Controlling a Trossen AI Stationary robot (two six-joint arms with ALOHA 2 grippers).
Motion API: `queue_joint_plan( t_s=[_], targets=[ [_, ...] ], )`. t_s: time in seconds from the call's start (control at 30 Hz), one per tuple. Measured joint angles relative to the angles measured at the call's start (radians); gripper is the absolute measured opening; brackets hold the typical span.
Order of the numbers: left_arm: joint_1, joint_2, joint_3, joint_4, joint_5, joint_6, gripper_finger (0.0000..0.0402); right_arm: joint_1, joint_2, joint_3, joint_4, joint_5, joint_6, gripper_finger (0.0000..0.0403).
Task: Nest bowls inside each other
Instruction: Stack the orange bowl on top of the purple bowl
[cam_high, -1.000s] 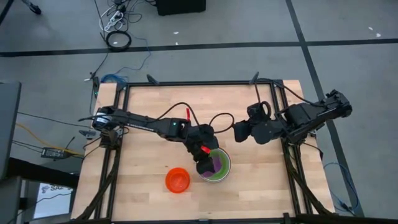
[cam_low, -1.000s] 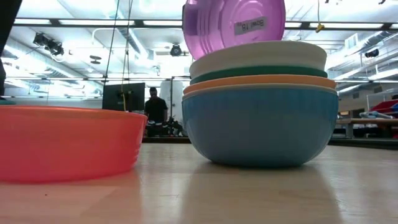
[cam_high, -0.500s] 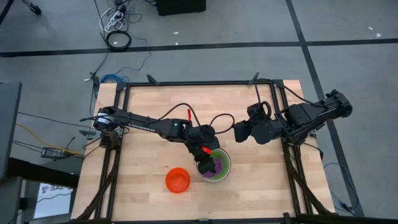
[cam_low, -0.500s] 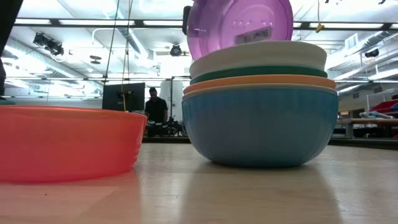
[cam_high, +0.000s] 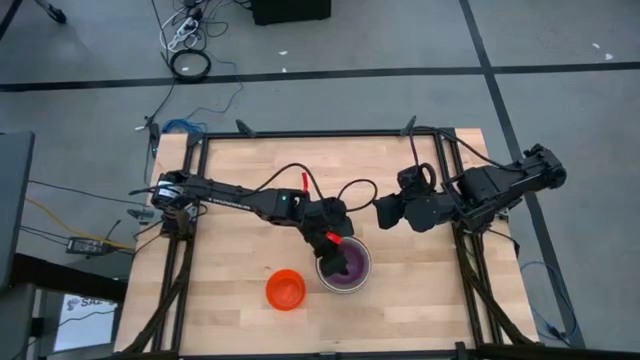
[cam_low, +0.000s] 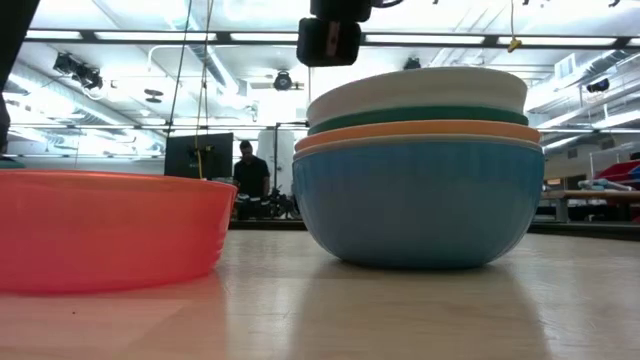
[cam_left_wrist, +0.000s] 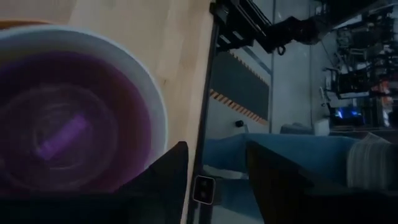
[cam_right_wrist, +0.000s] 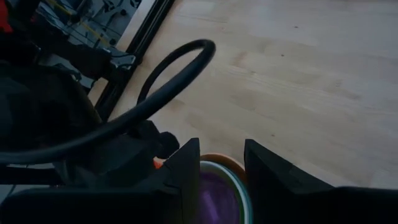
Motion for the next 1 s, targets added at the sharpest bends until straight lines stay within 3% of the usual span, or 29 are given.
queue_joint_plan(
  t_s=[0.27,0.4,0.57,0.67,0.8,1.0],
  targets=[
    [0.006,-0.011,0.000,-0.006,0.152,-0.001,0.0170,0.000,0.000,0.000,-0.009,0.000,-0.003,0.0113],
    [0.014,-0.040,0.001,-0.248,0.172,0.094,0.0170,0.000,0.000,0.000,-0.058,-0.013,0.012,0.0113],
    [0.006,-0.091,0.000,-0.739,-0.049,0.318,0.0170,0.023,0.000,0.000,-0.183,-0.039,0.102,0.0113],
    [-0.004,-0.125,-0.004,-0.878,-0.193,0.394,0.0170,0.046,-0.001,0.000,-0.248,-0.044,0.148,0.0113],
    [-0.018,-0.170,-0.063,-0.816,-0.216,0.414,0.0164,0.072,-0.001,0.000,-0.303,-0.045,0.197,0.0113],
    [-0.084,-0.227,-0.257,-0.561,-0.269,0.414,0.0148,0.096,-0.001,0.000,-0.314,-0.044,0.221,0.0113]
  ],
)
